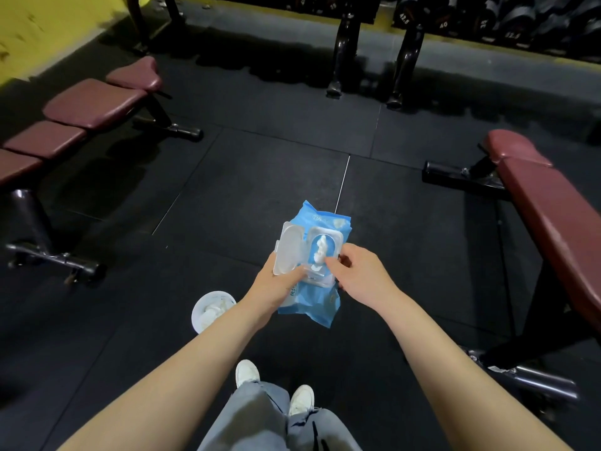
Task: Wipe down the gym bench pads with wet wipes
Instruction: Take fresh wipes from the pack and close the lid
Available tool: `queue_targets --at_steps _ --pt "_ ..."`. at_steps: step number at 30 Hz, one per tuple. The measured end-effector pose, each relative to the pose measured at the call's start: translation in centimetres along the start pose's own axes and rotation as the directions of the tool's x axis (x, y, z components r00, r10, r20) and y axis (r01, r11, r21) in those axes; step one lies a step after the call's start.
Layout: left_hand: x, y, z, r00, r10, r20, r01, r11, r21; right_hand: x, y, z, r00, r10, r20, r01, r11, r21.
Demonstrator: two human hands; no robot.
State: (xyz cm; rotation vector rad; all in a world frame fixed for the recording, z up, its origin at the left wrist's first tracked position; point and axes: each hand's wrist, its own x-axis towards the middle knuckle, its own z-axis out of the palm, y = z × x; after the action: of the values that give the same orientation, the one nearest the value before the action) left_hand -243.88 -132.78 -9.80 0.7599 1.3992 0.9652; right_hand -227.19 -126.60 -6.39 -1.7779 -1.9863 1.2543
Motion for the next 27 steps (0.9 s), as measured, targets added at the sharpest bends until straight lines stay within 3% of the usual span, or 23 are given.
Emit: queue_targets --at_steps 3,6,8,10,11,13,14,15,16,20,23,27 --pt "0.3 -0.5 -0.3 0.994 -0.077 0.071 0.081 0.996 -0.045 -0.2 -0.2 0.0 0.999 0.02 -0.047 -0.017 0.999 0.051" --pt "0.6 -0.2 -0.7 0.993 -0.068 0.093 0.077 0.993 -0.091 -0.4 -0.4 -0.1 0.996 0.038 -0.083 -0.025 0.989 0.144" --pt "0.5 0.6 -0.7 0.995 0.033 -0.097 -0.04 0.997 -0.072 -0.6 -0.3 0.1 0.996 0.047 -0.082 -0.034 0.986 0.161" --pt "0.2 1.8 -0.9 0.896 0.281 -0.343 -0.238 0.958 0.162 -0.8 -0.2 0.3 0.996 0.048 -0.081 -0.037 0.989 0.14" --pt "0.2 2.3 -1.1 0.818 0.458 -0.348 -0.338 0.872 0.353 -0.9 0.0 0.4 0.995 0.049 -0.082 -0.038 0.991 0.128" --pt "0.3 3.5 -1.0 0.714 0.693 -0.1 -0.459 0.571 0.681 -1.1 0.1 0.5 0.995 0.052 -0.084 -0.041 0.992 0.12" --pt "0.5 3.9 -0.6 0.706 0.707 0.046 -0.481 0.43 0.764 -1.2 0.0 0.5 0.995 0.054 -0.083 -0.043 0.991 0.126" --pt "0.7 4.0 -0.2 0.732 0.669 0.13 -0.468 0.355 0.809 -1.2 0.0 0.5 0.995 0.055 -0.081 -0.043 0.99 0.136" --pt "0.8 4.1 0.2 0.771 0.619 0.152 -0.438 0.341 0.832 -1.3 -0.2 0.5 0.996 0.049 -0.078 -0.037 0.989 0.142" --pt "1.1 3.8 1.2 0.83 0.557 0.038 -0.361 0.484 0.797 -1.5 -0.4 0.5 0.996 0.023 -0.084 -0.013 0.992 0.127" --pt "1.3 4.1 1.3 0.918 0.394 -0.048 -0.226 0.619 0.752 -1.5 -0.4 0.4 0.995 0.013 -0.096 -0.002 0.993 0.114" --pt "1.4 4.3 1.4 0.968 0.246 -0.057 -0.135 0.695 0.706 -1.6 -0.4 0.4 0.996 0.001 -0.091 0.011 0.992 0.122"
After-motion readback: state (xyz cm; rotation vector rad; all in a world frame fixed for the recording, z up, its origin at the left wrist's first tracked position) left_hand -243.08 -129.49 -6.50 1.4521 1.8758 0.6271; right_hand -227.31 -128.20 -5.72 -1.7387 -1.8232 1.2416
